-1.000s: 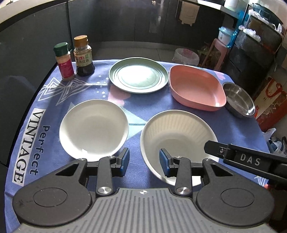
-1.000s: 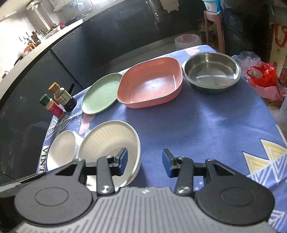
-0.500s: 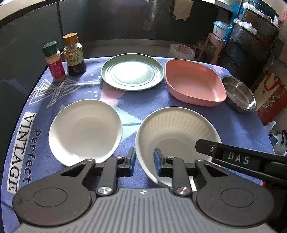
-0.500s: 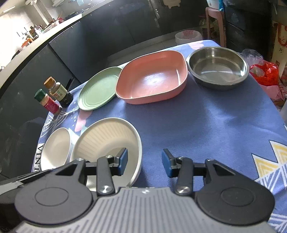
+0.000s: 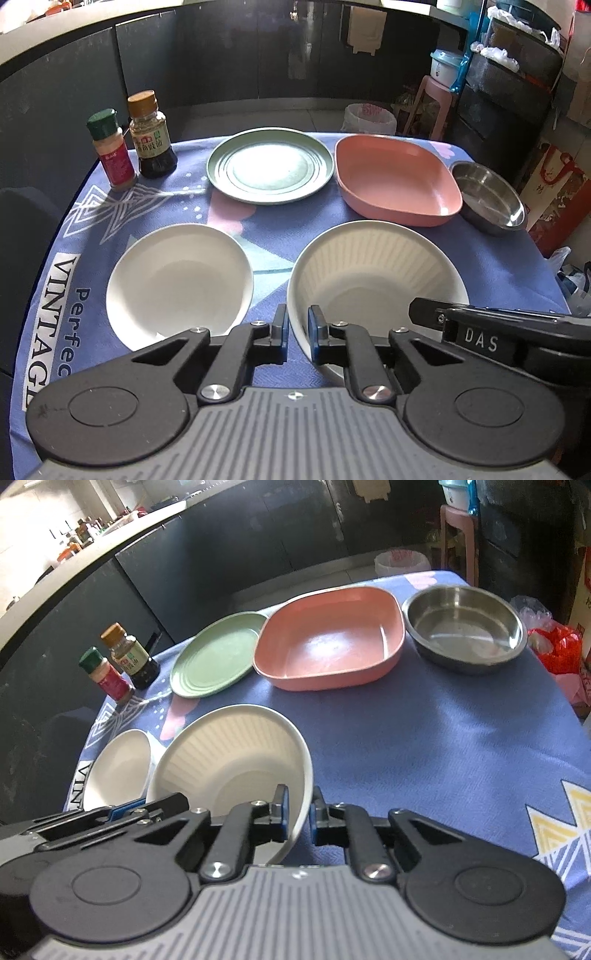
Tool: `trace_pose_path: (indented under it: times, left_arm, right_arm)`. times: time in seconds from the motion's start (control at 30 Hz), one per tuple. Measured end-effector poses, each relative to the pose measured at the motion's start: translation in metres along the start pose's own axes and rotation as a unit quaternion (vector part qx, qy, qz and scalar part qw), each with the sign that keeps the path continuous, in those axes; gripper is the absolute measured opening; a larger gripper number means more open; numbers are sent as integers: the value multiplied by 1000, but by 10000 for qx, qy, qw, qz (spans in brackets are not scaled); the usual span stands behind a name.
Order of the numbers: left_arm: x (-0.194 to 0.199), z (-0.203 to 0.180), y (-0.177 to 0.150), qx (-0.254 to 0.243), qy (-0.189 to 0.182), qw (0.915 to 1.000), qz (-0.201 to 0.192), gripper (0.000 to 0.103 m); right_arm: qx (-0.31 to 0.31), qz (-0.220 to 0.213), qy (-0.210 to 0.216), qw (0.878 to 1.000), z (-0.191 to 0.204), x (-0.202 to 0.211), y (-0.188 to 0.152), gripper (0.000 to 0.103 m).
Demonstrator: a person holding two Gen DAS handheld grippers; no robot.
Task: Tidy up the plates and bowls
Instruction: 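Lift the white ribbed bowl with the left gripper and lower it into the black bowl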
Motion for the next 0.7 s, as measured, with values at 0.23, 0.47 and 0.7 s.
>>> trace_pose_path:
  times: [0.23,0.47,0.7]
  left_arm:
    - [19,-2,4,-82,30,9997,-243,10]
    - [42,-3,0,-82,7,9992,-380,10]
    - [73,-5,-8,-99,-25,9983,-580,10]
  right_arm:
    - [91,-182,16,9998,6,15,0,103]
    - [185,-353,81,9992,13,37,-3,103]
    - [267,-512,165,9982,20,64,-12,103]
Point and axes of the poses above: each gripper's, at about its wrist camera, not at the fingertips, and x roughly against the way its jaws point, z to its left, y to its top, the point moved 5 cm from there along -x, roughly the way its jaws point, and after that the axes turned 12 degrees about -y, right-handed, at the moved point
